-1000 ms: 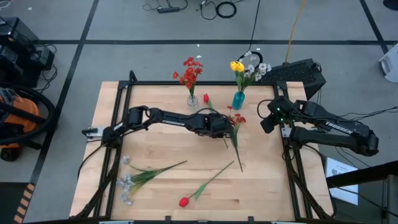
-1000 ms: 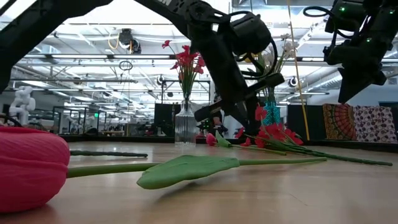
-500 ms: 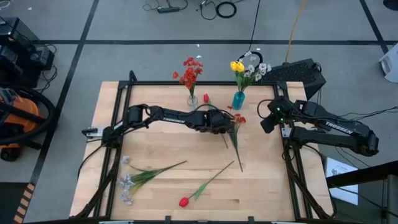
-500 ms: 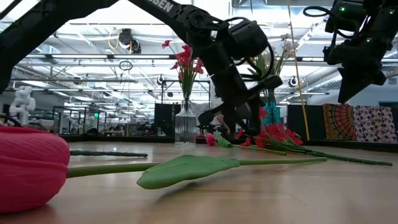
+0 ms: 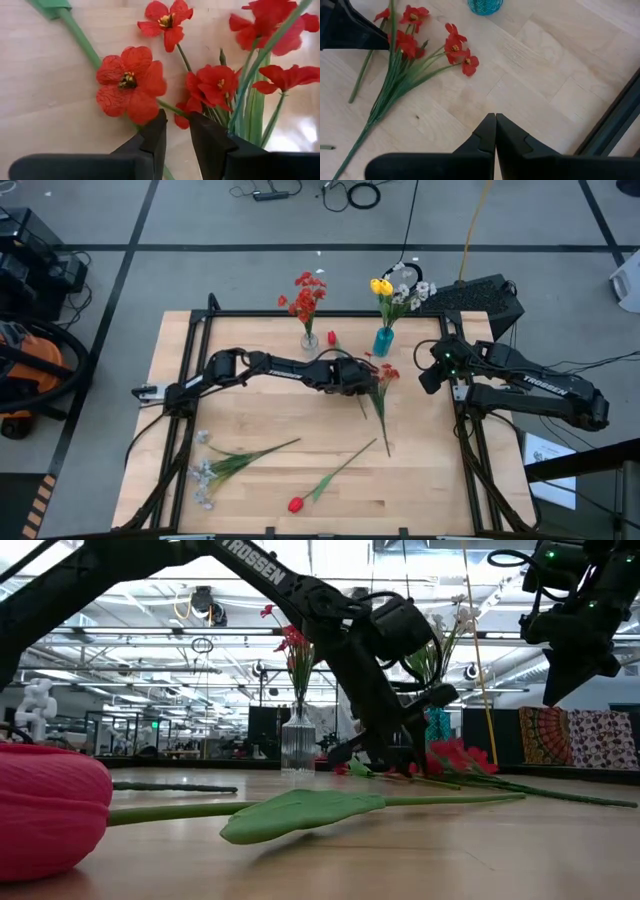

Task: Sort flowers into vase by color
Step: Put the top red tulip into the transparent vase

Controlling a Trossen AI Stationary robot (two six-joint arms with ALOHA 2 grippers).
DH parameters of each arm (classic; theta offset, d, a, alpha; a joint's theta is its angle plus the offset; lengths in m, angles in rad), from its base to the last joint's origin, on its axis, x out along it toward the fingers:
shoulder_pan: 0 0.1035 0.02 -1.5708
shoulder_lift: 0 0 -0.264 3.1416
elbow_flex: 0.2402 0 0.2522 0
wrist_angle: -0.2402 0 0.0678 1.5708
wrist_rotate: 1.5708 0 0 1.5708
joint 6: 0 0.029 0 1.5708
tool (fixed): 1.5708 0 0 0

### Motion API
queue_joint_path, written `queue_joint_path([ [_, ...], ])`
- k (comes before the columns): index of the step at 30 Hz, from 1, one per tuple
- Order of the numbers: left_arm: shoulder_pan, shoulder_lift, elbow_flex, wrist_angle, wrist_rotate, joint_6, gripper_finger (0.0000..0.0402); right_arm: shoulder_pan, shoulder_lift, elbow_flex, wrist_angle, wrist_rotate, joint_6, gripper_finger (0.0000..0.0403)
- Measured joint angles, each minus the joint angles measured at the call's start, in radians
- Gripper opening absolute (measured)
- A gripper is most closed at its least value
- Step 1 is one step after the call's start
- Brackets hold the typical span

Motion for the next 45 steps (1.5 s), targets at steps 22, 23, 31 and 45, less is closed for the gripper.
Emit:
queue_joint_path([
  [22, -0.067, -0.214, -0.006, -0.735, 0.151, 0.137, 0.0093, 0.0, 0.0, 0.0, 0.001, 0.0, 0.0, 0.0001],
  [23, -0.071, -0.225, -0.006, -0.742, 0.123, 0.137, 0.0093, 0.0, 0.0, 0.0, 0.001, 0.0, 0.0, 0.0001],
  [31, -0.055, -0.261, -0.005, -0.724, -0.139, 0.138, 0.0093, 0.0, 0.0, 0.0, 0.002, 0.0, 0.0, 0.0001],
  [45, 0.07, -0.154, -0.005, -0.595, -0.024, 0.268, 0.0093, 0.0, 0.0, 0.0, 0.001, 0.0, 0.007, 0.0001],
])
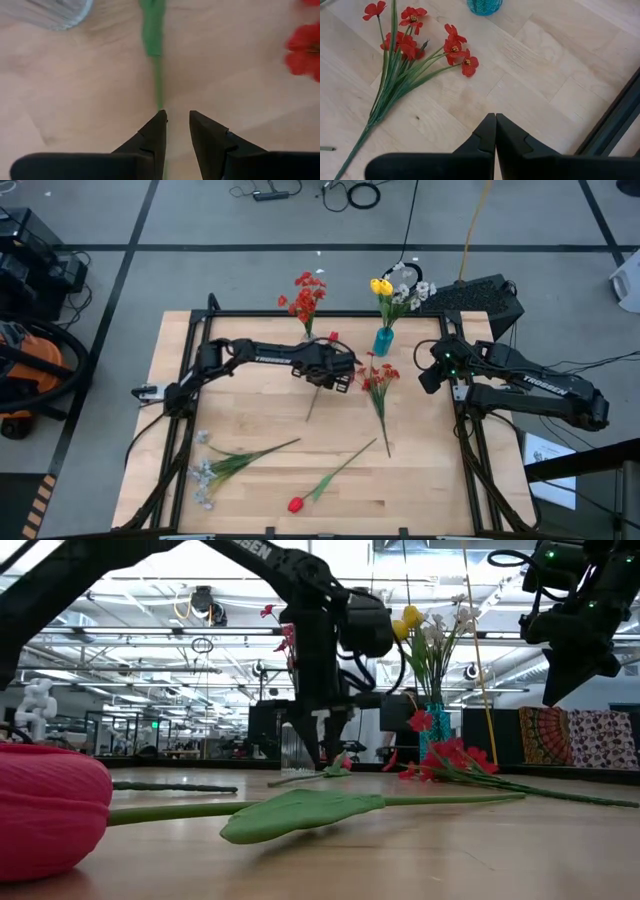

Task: Sort flowers into vase by color
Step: Put the top red tulip into the transparent vase

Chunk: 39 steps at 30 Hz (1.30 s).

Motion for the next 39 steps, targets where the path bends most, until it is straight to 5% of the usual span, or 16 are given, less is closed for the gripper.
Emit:
queue_joint_path([
  [11, 0.045, 0.006, 0.0, 0.027, -0.063, 0.096, 0.0093, 0.0, 0.0, 0.0, 0.0, 0.0, -0.001, 0.0001],
  [23, 0.051, 0.064, 0.005, 0.037, 0.019, 0.099, 0.0091, 0.0, 0.0, 0.0, -0.001, 0.0, -0.002, 0.0001],
  [30, 0.034, 0.064, 0.005, 0.026, 0.036, 0.146, 0.0011, 0.0, 0.0, 0.0, -0.001, 0.0, -0.002, 0.0001],
  [39, -0.079, 0.015, -0.004, -0.144, 0.124, 0.367, 0.0004, 0.0, 0.0, 0.0, 0.0, 0.0, 0.0, 0.0001],
])
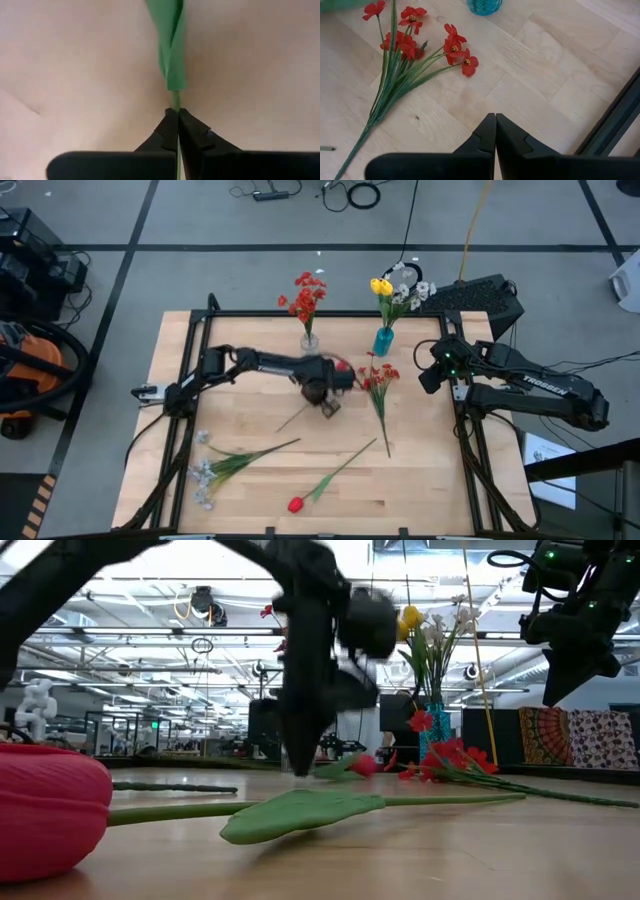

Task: Sort flowers into vase by color
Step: Put the top red tulip into the transparent vase

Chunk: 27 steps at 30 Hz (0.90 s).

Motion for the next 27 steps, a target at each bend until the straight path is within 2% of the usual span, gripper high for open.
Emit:
queue_joint_path([
  [3, -0.045, -0.068, -0.005, -0.047, -0.025, 0.11, 0.0003, 0.0, 0.0, 0.0, 0.0, 0.0, 0.001, 0.0001],
  [6, -0.087, -0.144, -0.064, -0.011, -0.071, 0.226, 0.0003, 0.0, 0.0, 0.0, 0.007, 0.006, 0.016, 0.0001],
  [10, -0.116, -0.282, -0.207, 0.068, -0.076, 0.276, 0.0003, 0.0, 0.0, 0.0, 0.043, 0.006, 0.073, 0.0001],
  [16, -0.104, -0.572, -0.506, 0.267, -0.089, 0.26, 0.0002, 0.0, 0.0, 0.0, 0.099, 0.006, 0.135, 0.0001],
  [22, -0.055, -0.875, -0.762, 0.632, -0.138, 0.28, 0.0002, 0.0, 0.0, 0.0, 0.176, 0.007, 0.191, 0.0001],
  [27, 0.024, -1.036, -0.964, 1.237, -0.143, 0.403, 0.0002, 0.0, 0.0, 0.0, 0.252, 0.008, 0.209, 0.0001],
])
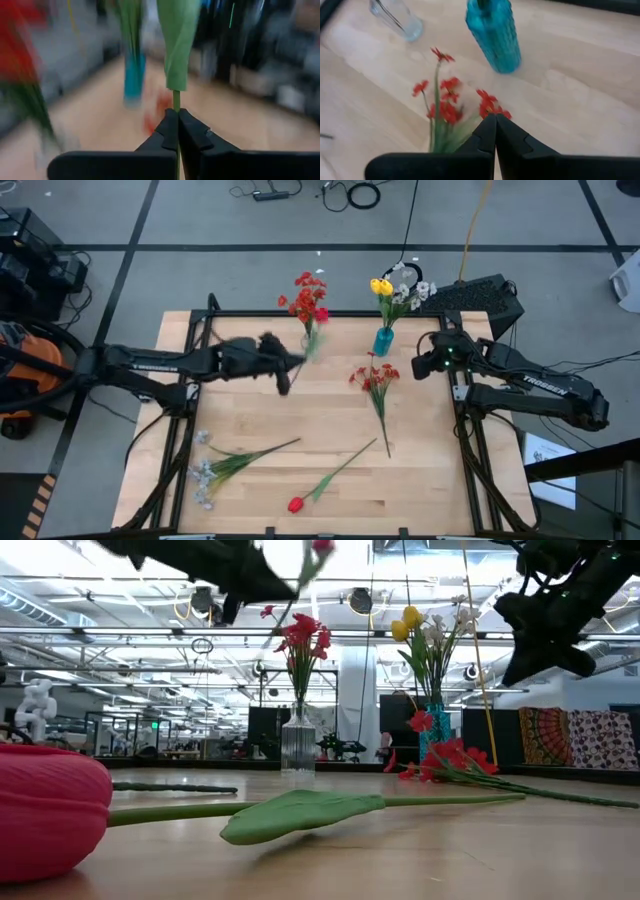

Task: Sort flowers into vase by color
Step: Put the top red tulip into the transparent vase

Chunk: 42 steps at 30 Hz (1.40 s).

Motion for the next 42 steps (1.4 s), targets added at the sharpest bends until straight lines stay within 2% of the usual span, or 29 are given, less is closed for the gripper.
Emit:
queue_joint_path([
  [3, 0.051, -0.004, -0.088, 0.362, -0.003, 0.075, 0.0002, 0.0, 0.0, 0.0, 0.033, 0.0, 0.024, 0.0001],
  [5, 0.085, 0.021, -0.103, 0.472, -0.003, 0.148, 0.0002, 0.0, 0.0, 0.0, 0.051, 0.0, 0.025, 0.0001],
  [7, 0.112, 0.051, -0.102, 0.486, -0.005, 0.241, 0.0002, 0.0, 0.0, 0.0, 0.06, 0.0, 0.025, 0.0001],
  [13, 0.171, 0.125, -0.103, 0.602, -0.005, 0.257, 0.0001, 0.0, 0.003, 0.0, 0.063, 0.001, 0.025, 0.0001],
  [18, 0.206, 0.182, -0.102, 0.766, 0.002, 0.346, 0.0001, 0.0, 0.003, 0.0, 0.063, 0.002, 0.025, 0.0001],
  [30, 0.276, 0.255, -0.101, 0.867, 0.032, 0.382, 0.0001, 0.0, 0.005, 0.0, 0.062, 0.002, 0.043, 0.0001],
  [42, 0.285, 0.27, -0.101, 0.85, 0.035, 0.43, 0.0001, 0.0, 0.005, 0.0, 0.062, 0.002, 0.047, 0.0001],
])
